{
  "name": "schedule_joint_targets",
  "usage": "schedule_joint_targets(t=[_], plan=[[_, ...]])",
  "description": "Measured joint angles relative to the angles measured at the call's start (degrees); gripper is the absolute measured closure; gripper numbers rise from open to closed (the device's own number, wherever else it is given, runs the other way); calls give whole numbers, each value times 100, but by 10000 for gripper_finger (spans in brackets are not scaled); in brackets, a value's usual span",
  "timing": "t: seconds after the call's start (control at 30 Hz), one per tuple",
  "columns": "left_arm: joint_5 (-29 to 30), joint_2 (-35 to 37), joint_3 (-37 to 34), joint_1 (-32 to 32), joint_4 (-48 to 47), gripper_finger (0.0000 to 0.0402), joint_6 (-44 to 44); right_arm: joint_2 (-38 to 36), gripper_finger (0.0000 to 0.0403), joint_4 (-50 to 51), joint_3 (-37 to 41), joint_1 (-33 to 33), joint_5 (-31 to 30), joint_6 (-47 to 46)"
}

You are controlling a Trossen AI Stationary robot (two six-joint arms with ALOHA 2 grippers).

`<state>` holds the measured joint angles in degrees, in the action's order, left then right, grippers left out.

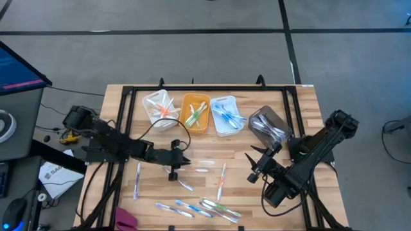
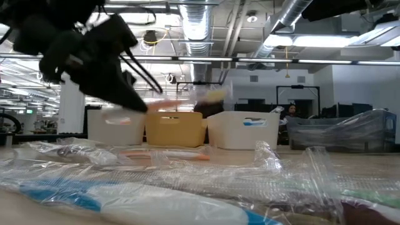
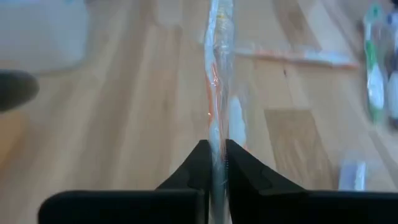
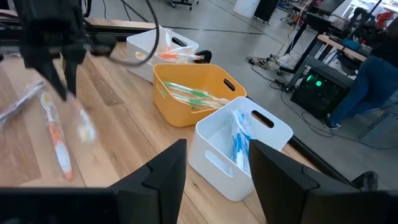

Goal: Pick & Place Toothbrushes
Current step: Put the white orange toothbrush into the left white bin

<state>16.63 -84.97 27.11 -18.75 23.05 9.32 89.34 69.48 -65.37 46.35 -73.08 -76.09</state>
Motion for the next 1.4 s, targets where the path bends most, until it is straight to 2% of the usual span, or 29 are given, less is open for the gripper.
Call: schedule_joint_targets(t=[0.1,0.27,0.33,0.4,0.5,0.63,0.77,0.83,0.93,1.03,1.13,1.27,1.4], plan=[[691,492,0,-124,-358,385,134,-2,236,-10,0,0,-1,1],[2712,1590,4,-260,-1706,385,923,-2,234,-29,0,0,0,2],[3342,2095,4,-240,-2260,385,1144,-2,235,-31,0,0,0,4],[3801,2604,4,-135,-2685,385,1339,0,236,-31,0,1,0,4],[4147,3258,9,186,-3168,385,1533,-1,237,-33,0,0,0,7],[4246,3791,9,776,-3809,385,2027,0,234,-33,0,0,0,8],[4244,3884,3,1439,-4650,385,2878,-1,234,-36,0,1,-1,9],[4202,3861,-122,1747,-4739,385,3316,-2,236,-36,0,0,-2,13],[4025,3779,-384,2158,-4710,384,3506,-1,236,-36,0,0,-2,17],[3819,3683,-655,2502,-4466,384,3618,-2,235,-36,0,0,-2,17],[3575,3553,-992,2709,-3802,385,3598,-2,234,-36,0,0,-4,18],[3478,3405,-1279,2802,-2845,384,3250,-1,236,-36,0,-44,-7,18],[3293,3407,-1294,2822,-2269,383,2858,0,236,-53,0,-144,-7,17]])
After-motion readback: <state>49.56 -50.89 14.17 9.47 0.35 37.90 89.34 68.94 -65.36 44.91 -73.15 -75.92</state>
